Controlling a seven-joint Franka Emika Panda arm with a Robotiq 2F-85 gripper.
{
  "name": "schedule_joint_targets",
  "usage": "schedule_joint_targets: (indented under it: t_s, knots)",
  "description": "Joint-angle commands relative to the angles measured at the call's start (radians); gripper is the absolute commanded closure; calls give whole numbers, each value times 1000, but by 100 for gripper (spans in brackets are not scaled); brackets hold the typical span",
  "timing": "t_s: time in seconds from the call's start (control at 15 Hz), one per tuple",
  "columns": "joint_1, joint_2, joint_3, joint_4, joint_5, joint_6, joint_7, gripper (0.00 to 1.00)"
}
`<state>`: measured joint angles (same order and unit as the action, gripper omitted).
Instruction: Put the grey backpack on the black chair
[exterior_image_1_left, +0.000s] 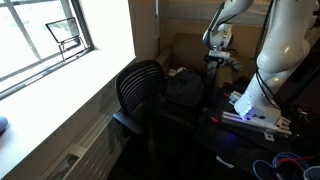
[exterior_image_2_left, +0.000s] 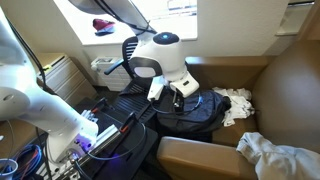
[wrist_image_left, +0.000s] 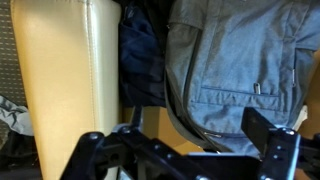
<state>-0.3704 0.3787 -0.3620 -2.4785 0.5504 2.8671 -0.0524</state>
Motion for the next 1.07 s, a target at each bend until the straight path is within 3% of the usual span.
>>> schedule_joint_targets:
  t_s: [0.0,0.07,0.2,0.4,0.47,0.53,0.6,0.67,0.87,0.93,1.0]
  knots:
    - [1,19,0,12,0,0,10,0]
    - [-53,27,49,28,-7,40,-135,0]
    - [-80,73,40,85,-45,44,-227,0]
    - [-78,156,-30,172,-144,84,-308,0]
    - [-53,221,-79,229,-188,102,-278,0]
    - [-92,257,-67,270,-290,123,-168,0]
    - [-55,302,-105,325,-270,88,-39,0]
    - [-105,180,-53,212,-318,95,-102,0]
    - [-91,277,-76,305,-324,94,-12,0]
    - [-156,252,-8,285,-361,142,-139,0]
    - [-169,266,-2,294,-391,159,-160,0]
